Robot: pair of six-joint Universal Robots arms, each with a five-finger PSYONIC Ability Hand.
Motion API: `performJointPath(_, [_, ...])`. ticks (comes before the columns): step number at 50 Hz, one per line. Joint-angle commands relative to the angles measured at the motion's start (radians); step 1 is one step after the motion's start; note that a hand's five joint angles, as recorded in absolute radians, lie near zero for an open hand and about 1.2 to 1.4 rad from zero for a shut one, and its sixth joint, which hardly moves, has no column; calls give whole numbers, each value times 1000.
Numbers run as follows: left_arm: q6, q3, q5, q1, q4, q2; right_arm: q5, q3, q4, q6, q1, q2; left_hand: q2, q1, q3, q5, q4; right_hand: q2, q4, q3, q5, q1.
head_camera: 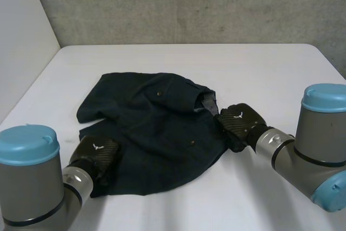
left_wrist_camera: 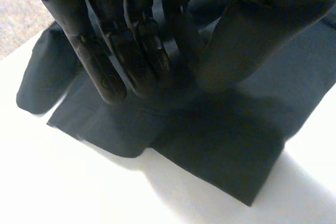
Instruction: Fold the shorts.
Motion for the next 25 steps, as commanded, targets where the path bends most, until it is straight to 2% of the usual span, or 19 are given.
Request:
performJointPath(1, [3, -53, 1, 2, -23, 81, 3, 2, 10, -7, 18, -8, -453, -417, -450, -432, -462, 223, 209, 215, 246, 436])
performJointPath(11, [0, -159, 58, 5, -24, 139, 3, 8, 9, -11, 16, 13, -476, -441, -474, -456, -485, 223, 209, 215, 246, 436])
performJointPath(25, [6, -108, 61, 36, 22, 20, 1, 19, 10, -13, 18, 13, -479, -444, -477, -459, -488, 223, 209, 215, 246, 436])
